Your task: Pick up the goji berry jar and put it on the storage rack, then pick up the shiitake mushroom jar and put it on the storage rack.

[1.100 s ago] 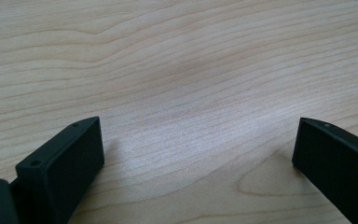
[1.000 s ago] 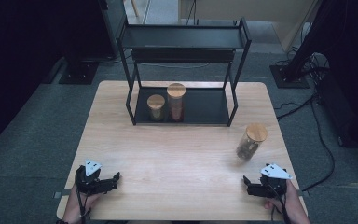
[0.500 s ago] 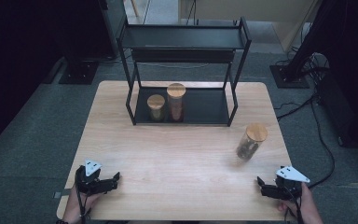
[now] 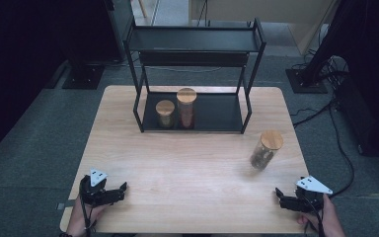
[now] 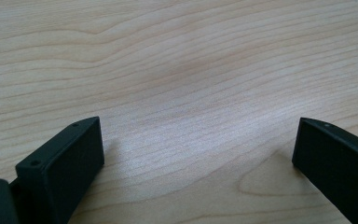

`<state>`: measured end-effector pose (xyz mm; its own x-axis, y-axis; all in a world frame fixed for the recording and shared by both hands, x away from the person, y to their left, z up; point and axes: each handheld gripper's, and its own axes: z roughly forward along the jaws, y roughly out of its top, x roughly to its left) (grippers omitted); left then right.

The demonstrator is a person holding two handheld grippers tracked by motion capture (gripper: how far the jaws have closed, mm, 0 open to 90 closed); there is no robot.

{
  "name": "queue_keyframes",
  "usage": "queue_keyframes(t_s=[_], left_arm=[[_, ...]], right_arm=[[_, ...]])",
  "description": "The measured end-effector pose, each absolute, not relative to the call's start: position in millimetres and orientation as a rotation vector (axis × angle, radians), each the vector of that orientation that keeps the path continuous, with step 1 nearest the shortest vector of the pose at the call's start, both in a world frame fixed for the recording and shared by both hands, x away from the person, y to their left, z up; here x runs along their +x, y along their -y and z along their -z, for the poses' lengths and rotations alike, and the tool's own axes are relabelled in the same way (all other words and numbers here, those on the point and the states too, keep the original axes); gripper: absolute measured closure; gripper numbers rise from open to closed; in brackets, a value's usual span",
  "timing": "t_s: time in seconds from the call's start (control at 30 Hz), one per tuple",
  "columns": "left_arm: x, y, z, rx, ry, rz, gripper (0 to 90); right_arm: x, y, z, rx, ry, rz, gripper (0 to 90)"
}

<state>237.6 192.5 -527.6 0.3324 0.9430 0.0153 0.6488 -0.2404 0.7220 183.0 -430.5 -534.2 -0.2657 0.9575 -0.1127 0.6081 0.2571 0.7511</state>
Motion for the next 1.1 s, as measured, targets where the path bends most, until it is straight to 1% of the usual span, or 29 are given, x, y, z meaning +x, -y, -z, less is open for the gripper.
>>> queue_keyframes(t_s=[0.9, 1.0, 1.1], left_arm=[[238, -192, 528, 1.982, -1.392, -0.611, 2.2], [238, -192, 528, 1.982, -1.391, -0.612, 2.2], [238, -192, 528, 1.982, -1.391, -0.612, 2.2]], right_arm=[[207, 408, 534, 1.469, -2.005, -0.840, 1.2], [210, 405, 533, 1.473, -2.006, -0.852, 3.8], [212, 403, 533, 1.466, -2.005, -0.849, 3.8]])
